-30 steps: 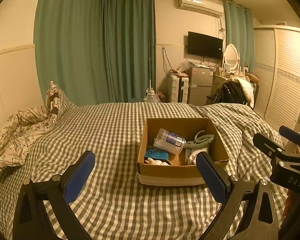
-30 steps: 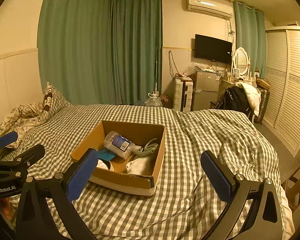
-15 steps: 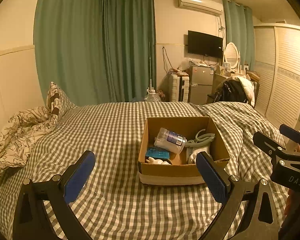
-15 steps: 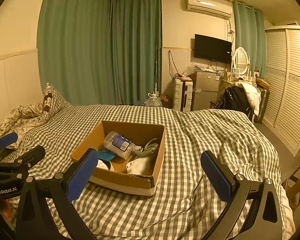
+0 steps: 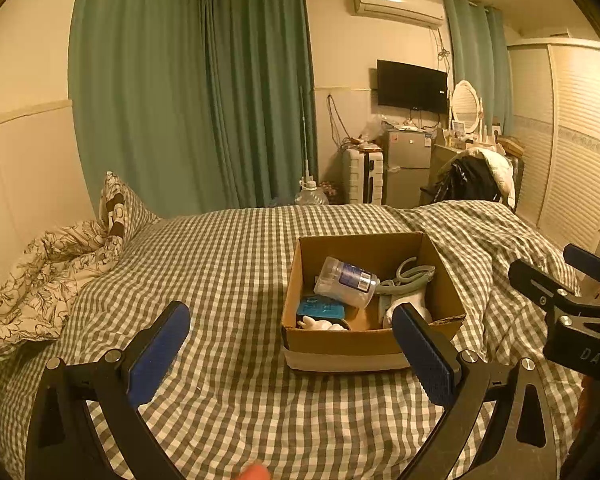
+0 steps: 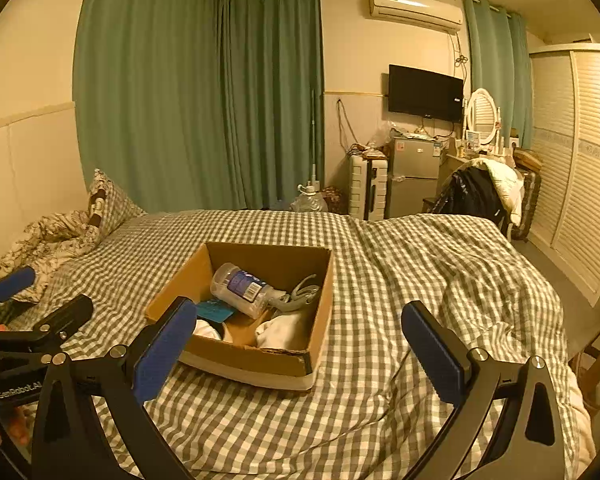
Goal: Organize objects
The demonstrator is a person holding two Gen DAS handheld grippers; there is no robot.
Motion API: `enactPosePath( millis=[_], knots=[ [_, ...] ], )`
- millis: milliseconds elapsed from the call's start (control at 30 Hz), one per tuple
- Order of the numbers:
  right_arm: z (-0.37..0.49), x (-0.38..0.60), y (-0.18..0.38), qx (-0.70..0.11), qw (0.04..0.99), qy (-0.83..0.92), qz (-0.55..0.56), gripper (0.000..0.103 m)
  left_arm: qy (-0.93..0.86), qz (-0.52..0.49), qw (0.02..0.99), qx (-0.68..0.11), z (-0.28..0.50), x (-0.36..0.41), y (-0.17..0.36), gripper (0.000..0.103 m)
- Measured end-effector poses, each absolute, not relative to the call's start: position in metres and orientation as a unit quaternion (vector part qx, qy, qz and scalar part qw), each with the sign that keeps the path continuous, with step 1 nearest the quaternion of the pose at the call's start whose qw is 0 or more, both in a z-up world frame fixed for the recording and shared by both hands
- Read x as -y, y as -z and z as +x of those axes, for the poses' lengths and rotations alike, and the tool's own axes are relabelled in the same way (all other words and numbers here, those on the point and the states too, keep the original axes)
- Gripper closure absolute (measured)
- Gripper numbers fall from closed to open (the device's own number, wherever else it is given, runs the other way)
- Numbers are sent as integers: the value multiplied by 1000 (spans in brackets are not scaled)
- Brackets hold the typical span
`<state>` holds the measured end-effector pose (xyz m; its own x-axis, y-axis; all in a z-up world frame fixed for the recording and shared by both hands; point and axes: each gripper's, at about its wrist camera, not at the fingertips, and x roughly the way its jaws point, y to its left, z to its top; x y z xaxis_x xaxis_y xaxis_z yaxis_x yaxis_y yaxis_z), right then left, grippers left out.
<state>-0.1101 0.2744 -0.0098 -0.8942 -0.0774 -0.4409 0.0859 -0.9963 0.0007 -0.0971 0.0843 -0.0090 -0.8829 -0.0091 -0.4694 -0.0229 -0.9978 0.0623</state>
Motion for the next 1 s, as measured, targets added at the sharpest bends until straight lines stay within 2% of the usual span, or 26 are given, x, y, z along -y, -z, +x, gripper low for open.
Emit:
enactPosePath(
  millis=[1000],
  knots=[
    [-109,-275,10,-16,41,973,226,0,-971,-239,6,-27,-96,-81,8,0]
  ],
)
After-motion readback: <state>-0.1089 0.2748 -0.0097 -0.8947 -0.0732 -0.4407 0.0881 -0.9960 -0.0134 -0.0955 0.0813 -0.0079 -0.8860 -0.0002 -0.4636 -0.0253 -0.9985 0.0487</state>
